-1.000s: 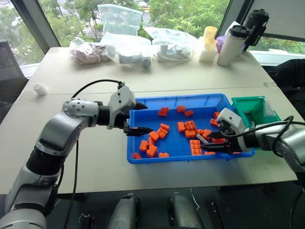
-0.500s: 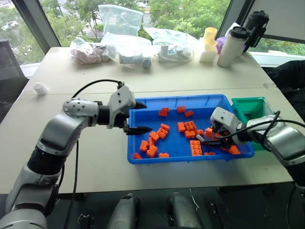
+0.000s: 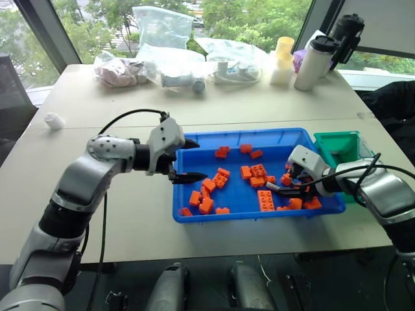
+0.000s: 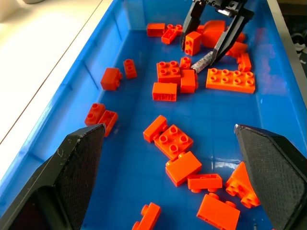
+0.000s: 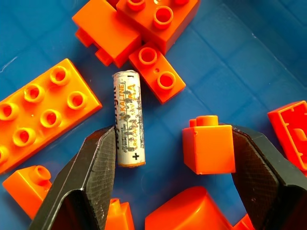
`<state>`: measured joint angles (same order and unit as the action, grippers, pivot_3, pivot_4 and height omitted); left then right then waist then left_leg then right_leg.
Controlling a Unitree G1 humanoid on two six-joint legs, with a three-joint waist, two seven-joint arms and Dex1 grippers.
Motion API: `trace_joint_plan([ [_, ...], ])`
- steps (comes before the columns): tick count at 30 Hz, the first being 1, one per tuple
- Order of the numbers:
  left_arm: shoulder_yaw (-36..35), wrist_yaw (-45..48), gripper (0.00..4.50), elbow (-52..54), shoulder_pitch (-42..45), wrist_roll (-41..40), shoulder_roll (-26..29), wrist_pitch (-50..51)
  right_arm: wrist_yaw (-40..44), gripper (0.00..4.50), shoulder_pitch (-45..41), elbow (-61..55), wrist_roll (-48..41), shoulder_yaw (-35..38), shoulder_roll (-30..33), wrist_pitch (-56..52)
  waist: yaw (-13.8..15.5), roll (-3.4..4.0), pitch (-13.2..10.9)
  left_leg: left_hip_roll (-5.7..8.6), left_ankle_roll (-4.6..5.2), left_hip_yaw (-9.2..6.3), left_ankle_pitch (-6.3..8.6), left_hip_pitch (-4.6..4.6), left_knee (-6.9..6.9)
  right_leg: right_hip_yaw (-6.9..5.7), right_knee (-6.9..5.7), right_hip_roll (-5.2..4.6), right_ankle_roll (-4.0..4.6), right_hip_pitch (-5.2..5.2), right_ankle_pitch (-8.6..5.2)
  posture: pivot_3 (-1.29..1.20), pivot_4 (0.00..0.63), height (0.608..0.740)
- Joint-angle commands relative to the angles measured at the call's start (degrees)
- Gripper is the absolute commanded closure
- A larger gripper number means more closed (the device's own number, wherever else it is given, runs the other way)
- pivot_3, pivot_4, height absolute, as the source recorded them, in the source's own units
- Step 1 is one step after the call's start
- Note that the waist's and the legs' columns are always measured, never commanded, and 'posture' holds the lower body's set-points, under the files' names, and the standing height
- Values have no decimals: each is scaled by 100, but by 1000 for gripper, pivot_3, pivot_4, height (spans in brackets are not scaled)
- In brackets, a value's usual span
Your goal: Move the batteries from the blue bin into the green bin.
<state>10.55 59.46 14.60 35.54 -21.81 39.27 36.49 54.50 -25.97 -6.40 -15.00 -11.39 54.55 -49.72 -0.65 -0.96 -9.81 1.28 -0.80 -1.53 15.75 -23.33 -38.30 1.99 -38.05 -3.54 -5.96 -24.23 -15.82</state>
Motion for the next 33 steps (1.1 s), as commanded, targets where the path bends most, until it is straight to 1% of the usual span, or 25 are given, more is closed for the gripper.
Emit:
trace_joint_plan([
  [1, -51, -12, 0, 69, 14, 40, 4, -136, 1, 1089, -23, 68, 13, 75, -24, -78, 0, 0, 0, 0, 0, 0, 0, 0, 0, 0, 0, 0, 0, 0, 0, 0, 150, 740],
  [4, -37, -18, 0, 61, 18, 65, 2, -155, 18, 1928, -33, 135, -14, 135, -59, -104, 0, 0, 0, 0, 0, 0, 0, 0, 0, 0, 0, 0, 0, 0, 0, 0, 150, 740],
  [5, -31, -18, 0, 61, 19, 74, 7, -162, 14, 2360, -43, 149, -24, 160, -72, -122, 0, 0, 0, 0, 0, 0, 0, 0, 0, 0, 0, 0, 0, 0, 0, 0, 150, 740],
  [7, -19, -22, 0, 59, 21, 88, 8, -174, 26, 3442, -46, 166, 12, 150, -61, -109, 0, 0, 0, 0, 0, 0, 0, 0, 0, 0, 0, 0, 0, 0, 0, 0, 150, 740],
  [8, -16, -21, 0, 58, 22, 93, 8, -177, 36, 3541, -39, 166, 31, 139, -54, -100, 2, 0, 0, 1, 0, 0, 0, 0, 0, 0, 0, -1, 0, 0, 0, 0, 150, 740],
  [12, -16, -4, 0, 49, 16, 119, 8, -201, 26, 3533, -28, 141, 40, 168, -73, -97, 1, 0, 0, 1, 0, 0, 0, 0, 0, 0, 1, -1, 0, 0, 0, 0, 150, 740],
  [15, -19, 2, 0, 54, 8, 138, 0, -204, -3, 3533, -64, 132, -53, 337, -119, -106, 0, 0, 0, 1, 0, 0, 0, 0, 0, 0, 0, 0, 0, 0, 0, 0, 150, 740],
  [19, -16, 5, 0, 63, 11, 146, -8, -194, -191, 3533, -312, 261, -218, 778, -338, -78, -1, 1, 0, 1, 0, 0, 0, -1, 0, 0, 0, 0, 0, 0, 0, 0, 150, 740],
  [21, -12, 11, 0, 52, 19, 146, -16, -194, -403, 3533, -492, 429, -220, 919, -573, 56, -14, 1, 0, 0, 0, 0, 0, -1, 0, 0, 0, 0, 0, -2, 0, 0, 150, 740],
  [23, 0, 10, 0, 45, 29, 152, -33, -197, -526, 3533, -570, 536, -126, 883, -743, 239, -15, 1, 0, -1, 0, 1, 0, -1, 3, 0, -1, 2, 0, -5, 0, 0, 150, 740],
  [25, 9, 5, 0, 39, 43, 160, -50, -197, -487, 3533, -544, 565, -34, 738, -780, 364, -11, 1, 0, -1, 0, 1, 0, -1, 4, 0, -2, 1, 0, -6, 0, 0, 150, 740],
  [29, -14, -2, 0, 54, 39, 169, -47, -178, -161, 1581, -361, 409, -42, 596, -614, 550, 15, 1, 0, 3, 0, 1, 0, -5, 3, 0, 0, -3, 0, -7, 0, 0, 150, 740],
  [32, -43, -4, 0, 102, -18, 162, 5, -144, 166, 142, -238, 257, -151, 690, -355, 643, 4, 1, -1, 3, 0, 1, 0, -5, 2, 0, 0, -3, 0, -7, 0, 0, 150, 740],
  [33, -47, -4, 0, 122, -43, 160, 22, -133, 202, 51, -237, 268, -159, 752, -284, 672, 1, 1, -1, 3, 0, 1, 0, -5, 3, 0, -1, -2, 0, -7, 0, 0, 150, 740],
])
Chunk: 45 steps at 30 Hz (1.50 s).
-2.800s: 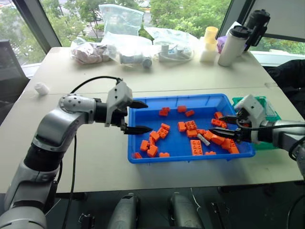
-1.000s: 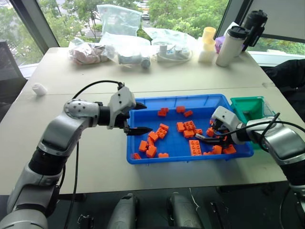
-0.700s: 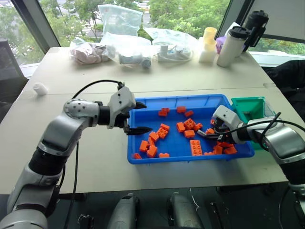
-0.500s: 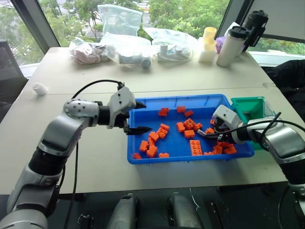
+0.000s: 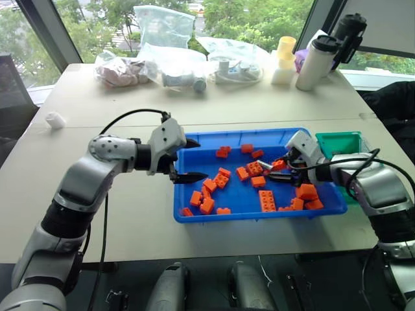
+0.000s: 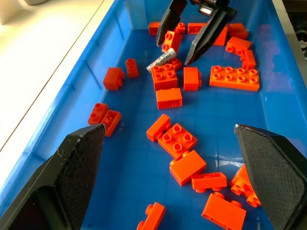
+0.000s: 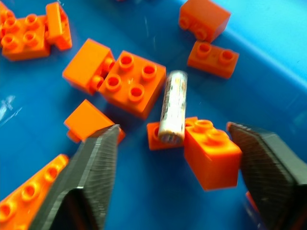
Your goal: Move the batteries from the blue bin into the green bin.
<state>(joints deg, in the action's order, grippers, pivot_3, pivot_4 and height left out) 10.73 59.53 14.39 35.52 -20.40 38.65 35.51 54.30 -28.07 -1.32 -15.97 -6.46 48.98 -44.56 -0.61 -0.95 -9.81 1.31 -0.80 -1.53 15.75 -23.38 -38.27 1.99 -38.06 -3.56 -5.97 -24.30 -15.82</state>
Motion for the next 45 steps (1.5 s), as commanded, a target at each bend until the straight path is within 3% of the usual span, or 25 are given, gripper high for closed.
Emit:
trace_joint_plan([
  [1, -65, -14, 0, 154, -54, 14, 90, -29, 329, 51, -5, -242, -65, 274, 387, 201, -6, 0, 0, 0, 0, 0, 0, 0, 0, 0, 0, 1, 0, 0, 0, 0, 150, 740],
  [4, -47, -28, 0, 161, -56, 6, 81, -25, 294, 51, -40, -155, 49, 266, 439, 381, -21, 0, 0, -2, 0, 0, 0, 1, 1, 0, 0, 2, 0, -1, 0, 0, 150, 740],
  [9, -8, -26, 0, 101, -6, 22, 30, -49, -41, 51, -401, 26, 7, 353, 20, 365, -27, 0, 0, -6, 0, 1, 0, 2, 2, 0, 0, 5, 0, -1, 0, 0, 150, 740],
  [17, -47, 83, 0, 169, -18, 21, 205, 26, -1378, 51, -1606, 803, -270, 596, -1527, -1848, -3, 0, 0, -5, -2, -2, -1, -2, 4, 1, -4, 2, 1, -9, 0, 0, 150, 740],
  [23, -158, 277, 0, 440, 17, -146, 635, 260, -1856, 51, -1762, 672, -426, 747, -1778, -2939, -7, 1, 0, 5, -2, -2, -1, -9, 4, 1, 0, -7, 0, -12, 0, 0, 150, 740],
  [28, -181, 160, 0, 555, 44, -179, 625, 327, -2329, 51, -1705, 389, -381, 691, -1945, -3642, -33, 1, 0, 1, -2, -1, -1, -7, 5, 1, -2, -3, 0, -12, 0, 0, 150, 740],
  [37, -96, -68, 0, 536, 29, -129, 393, 285, -2874, 51, -1747, 653, -226, 575, -2439, -3602, -40, 1, 0, 1, -2, 0, -1, -6, 5, 1, -5, 0, 0, -13, 0, 0, 150, 740],
  [40, -120, -99, 0, 607, 28, -150, 405, 322, -2818, 817, -1700, 625, -173, 235, -2303, -3519, -40, 1, 1, 1, -2, 0, -1, -5, 4, 1, -4, 0, 0, -12, 0, 0, 150, 740],
  [45, -130, -137, 0, 687, -11, -111, 494, 331, -2745, 3338, -1632, 493, -104, -168, -2036, -3410, -41, 1, 1, 1, -2, 0, -1, -5, 4, 1, -4, 0, 0, -12, 0, 0, 150, 740],
])
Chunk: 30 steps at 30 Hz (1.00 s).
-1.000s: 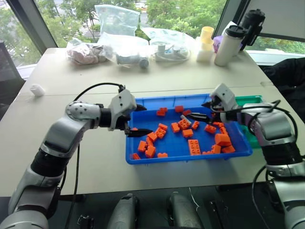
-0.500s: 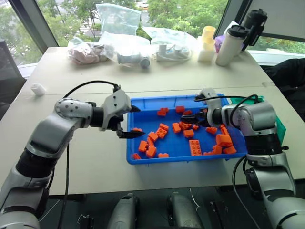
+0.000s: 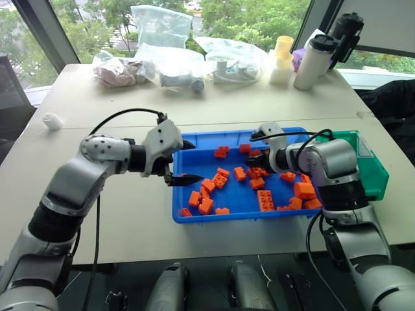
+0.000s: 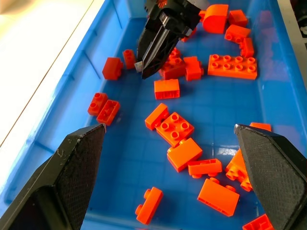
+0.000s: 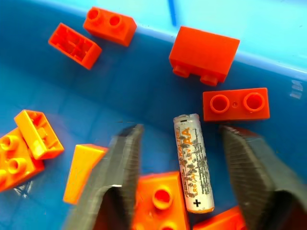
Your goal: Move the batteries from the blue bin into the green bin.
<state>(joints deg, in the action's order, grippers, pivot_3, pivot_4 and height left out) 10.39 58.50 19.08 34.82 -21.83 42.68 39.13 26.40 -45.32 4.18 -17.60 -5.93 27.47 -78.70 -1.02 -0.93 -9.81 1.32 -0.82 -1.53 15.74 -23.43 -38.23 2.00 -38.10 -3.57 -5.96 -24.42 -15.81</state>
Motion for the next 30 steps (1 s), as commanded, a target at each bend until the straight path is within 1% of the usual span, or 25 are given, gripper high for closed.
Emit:
trace_joint_plan([
  [1, -92, -37, 0, 226, 57, 38, 99, -31, 46, 3913, 92, -67, 70, -265, 145, 21, 0, 0, 0, 0, 0, 0, 0, 0, 0, 0, 0, 0, 0, 0, 0, 0, 150, 740],
  [2, -95, -43, 0, 238, 65, 33, 101, -29, 49, 4397, 80, -77, 70, -286, 152, 25, 0, 0, 0, 0, 0, 0, 0, 0, 0, 0, 0, 0, 0, 0, 0, 0, 150, 740],
  [7, -83, -48, 0, 215, 95, 33, 90, -56, 6, 4441, -49, -111, 76, -141, 117, 77, 1, 0, 0, 0, 0, 0, 0, 1, 0, 0, 0, 1, 0, 0, 0, 0, 150, 740],
  [11, -109, -7, 0, 237, 74, -8, 123, -35, 44, 4441, -177, -376, -21, 124, 285, -61, 2, 0, 0, 0, 0, 0, 0, 0, 0, 0, 0, 1, 0, 0, 0, 0, 150, 740],
  [13, -216, -15, 0, 213, 78, -139, 46, -7, 23, 4441, -267, -637, -154, 654, 347, -281, 21, 2, -1, 0, 0, 0, 0, 0, 0, 0, 1, 0, 0, 0, 0, 0, 150, 740],
  [17, -519, -165, 0, -111, 279, -564, -462, 44, -17, 4441, -303, -1210, -375, 1837, 611, -714, 58, 1, -2, 2, 1, -1, 0, -4, -1, -1, 3, -4, 0, 0, 0, 0, 150, 740],
  [20, -428, -193, 0, -417, 482, -568, -816, -112, 28, 4441, -257, -1507, -548, 2755, 803, -867, 46, 1, -1, 4, 1, -2, 1, -5, -1, -2, 4, -5, 0, 2, 0, 0, 150, 740],
  [22, -357, -172, 0, -626, 666, -658, -1145, -187, 121, 4441, -37, -1684, -670, 3459, 949, -677, 47, 1, -1, 3, 1, -1, 1, -5, 0, -2, 4, -4, 0, 1, 0, 0, 150, 740],
  [23, -326, -132, 0, -719, 731, -659, -1249, -234, 147, 4441, 147, -1753, -671, 3602, 1071, -565, 51, 1, -1, 3, 1, -2, 1, -5, 0, -2, 4, -4, 0, 2, 0, 0, 150, 740],
  [27, 20, 156, 0, -1271, 1032, -388, -1571, -634, 182, 4441, 1370, -1848, -435, 3903, 1737, -186, 52, 1, -1, 3, 2, -2, 1, -4, 1, -2, 7, -3, 0, 4, 0, 0, 150, 740],
  [30, 188, 313, 0, -1554, 1189, -262, -1713, -832, 233, 4441, 1895, -1851, -505, 4083, 1837, 89, 6, 3, -1, 4, 2, 4, 1, -2, 1, 3, 5, -3, 0, 6, 0, 0, 150, 740],
])
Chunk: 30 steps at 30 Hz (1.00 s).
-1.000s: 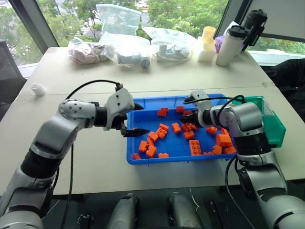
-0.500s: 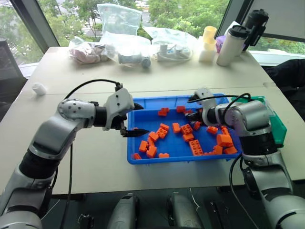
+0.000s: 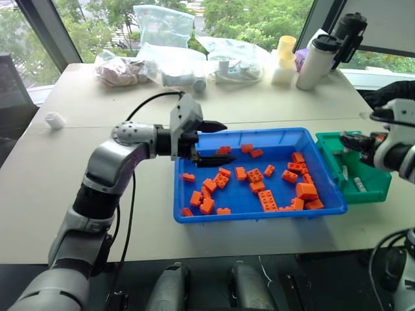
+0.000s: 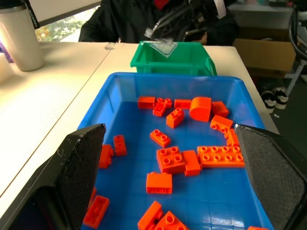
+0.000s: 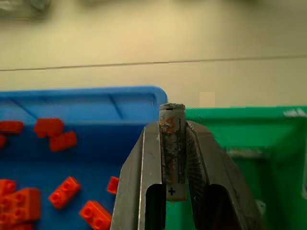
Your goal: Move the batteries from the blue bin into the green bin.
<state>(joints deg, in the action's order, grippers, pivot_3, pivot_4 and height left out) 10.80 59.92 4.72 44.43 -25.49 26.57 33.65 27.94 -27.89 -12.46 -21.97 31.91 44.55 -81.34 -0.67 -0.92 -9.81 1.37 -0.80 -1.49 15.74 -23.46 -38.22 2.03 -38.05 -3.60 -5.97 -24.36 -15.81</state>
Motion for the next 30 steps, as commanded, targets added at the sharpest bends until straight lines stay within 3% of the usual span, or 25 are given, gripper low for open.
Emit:
trace_joint_plan([
  [1, 182, 202, 0, -190, 259, 148, -132, -344, 88, 4441, 276, -215, -84, 301, 118, 464, -52, 5, 2, -2, 0, 7, 0, 6, 0, 8, -2, 3, 0, 0, 0, 0, 150, 740],
  [5, 323, 191, 0, -520, 289, 469, -216, -677, -69, 4441, 626, -44, 25, 295, 45, 880, -63, 12, 5, -13, 0, 16, 0, 19, 7, 25, -6, 19, 0, -1, 0, 0, 150, 740],
  [14, 23, 46, 0, -537, 149, 479, -161, -697, -179, 48, 447, 246, -19, 248, 70, 1577, 5, 11, 5, -8, 0, 15, 0, 12, 2, 26, -4, 12, 0, -1, 0, 0, 150, 740],
  [18, -349, -27, 0, -284, 77, 236, 63, -354, 331, 48, 272, -67, -442, 363, 19, 2468, -27, 12, 5, -10, 0, 14, 0, 13, 3, 25, -4, 15, -1, -1, 0, 0, 150, 740],
  [24, -1072, -95, 0, 775, -530, -296, 1007, 515, 1392, 48, 773, -392, -1252, 388, 243, 2675, -26, 11, 5, -17, 0, 11, 1, 13, 6, 26, -3, 19, -1, -1, 0, 0, 150, 740],
  [30, -2297, -585, 0, 2184, -2092, -994, 1905, 1657, 2055, 48, 1446, -515, -1939, 637, 369, 2645, 3, 11, 4, -17, 2, 9, 2, 12, 6, 29, 0, 4, 0, 0, 0, 0, 150, 740],
])
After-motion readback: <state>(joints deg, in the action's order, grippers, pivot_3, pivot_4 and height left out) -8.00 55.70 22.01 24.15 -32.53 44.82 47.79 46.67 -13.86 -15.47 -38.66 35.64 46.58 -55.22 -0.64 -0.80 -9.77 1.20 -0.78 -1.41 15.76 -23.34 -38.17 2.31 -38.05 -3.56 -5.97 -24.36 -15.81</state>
